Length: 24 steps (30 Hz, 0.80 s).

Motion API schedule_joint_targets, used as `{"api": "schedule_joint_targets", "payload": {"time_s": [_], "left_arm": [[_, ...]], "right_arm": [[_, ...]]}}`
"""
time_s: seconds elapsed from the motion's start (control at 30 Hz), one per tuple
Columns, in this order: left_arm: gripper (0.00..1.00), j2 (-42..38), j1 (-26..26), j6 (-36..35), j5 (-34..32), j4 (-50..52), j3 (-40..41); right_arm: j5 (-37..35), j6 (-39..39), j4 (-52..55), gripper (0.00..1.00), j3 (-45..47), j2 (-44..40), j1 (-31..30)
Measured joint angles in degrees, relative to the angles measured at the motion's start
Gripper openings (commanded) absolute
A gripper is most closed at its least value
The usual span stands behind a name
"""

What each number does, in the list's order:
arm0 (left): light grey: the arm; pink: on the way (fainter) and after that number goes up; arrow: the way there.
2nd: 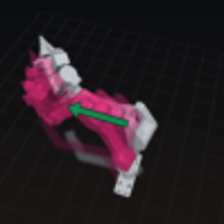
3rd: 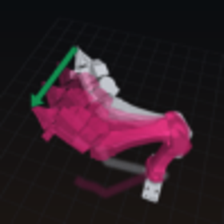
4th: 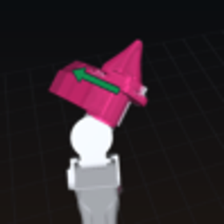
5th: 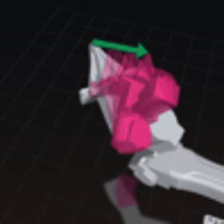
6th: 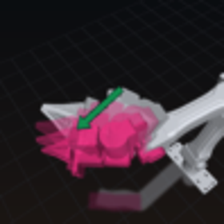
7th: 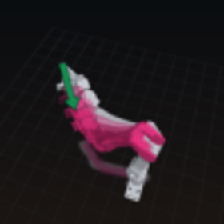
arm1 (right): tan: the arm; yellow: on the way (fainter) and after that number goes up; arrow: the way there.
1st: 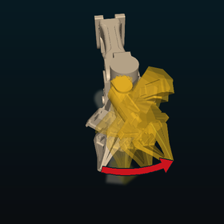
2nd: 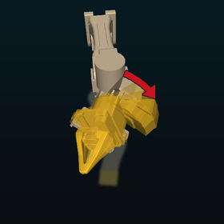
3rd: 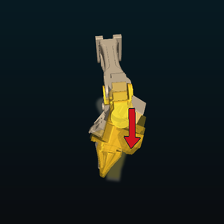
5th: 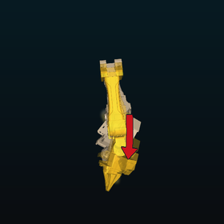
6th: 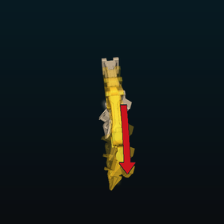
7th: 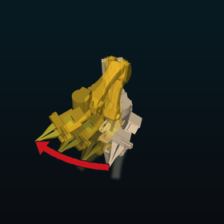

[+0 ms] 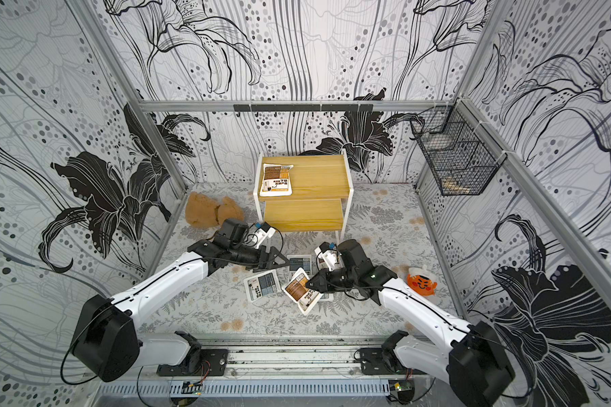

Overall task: Place the bagged coffee beans on the shelf by color
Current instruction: Place the bagged coffee beans on the shelf.

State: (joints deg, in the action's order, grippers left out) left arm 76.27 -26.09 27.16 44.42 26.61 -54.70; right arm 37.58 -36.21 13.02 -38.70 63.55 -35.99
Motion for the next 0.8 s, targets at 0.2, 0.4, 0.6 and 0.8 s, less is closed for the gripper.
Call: {"api": "schedule_joint_targets", "payload": {"time_s": [0.2,0.4,0.6,0.8], "left_arm": [[0.93,-9.3,2.3,3.6,-6.2,-2.9,4.3],[0.95,-19.1,2.5,8.6,-11.2,-6.6,12.1],[0.95,-25.3,2.5,13.1,-14.1,-9.5,17.9],[0.95,-30.1,2.5,16.2,-15.1,-14.8,20.2]], "right_arm": [[-3.0,-1.8,-0.9,0.05,0.9,-0.6,0.0],[-4.5,-3.1,-1.5,0.05,0.9,-1.3,0.0],[-5.2,-5.1,-0.5,0.05,0.3,-5.6,0.0],[-5.8,-6.3,5.6,0.05,-7.4,-9.7,0.0]]}}
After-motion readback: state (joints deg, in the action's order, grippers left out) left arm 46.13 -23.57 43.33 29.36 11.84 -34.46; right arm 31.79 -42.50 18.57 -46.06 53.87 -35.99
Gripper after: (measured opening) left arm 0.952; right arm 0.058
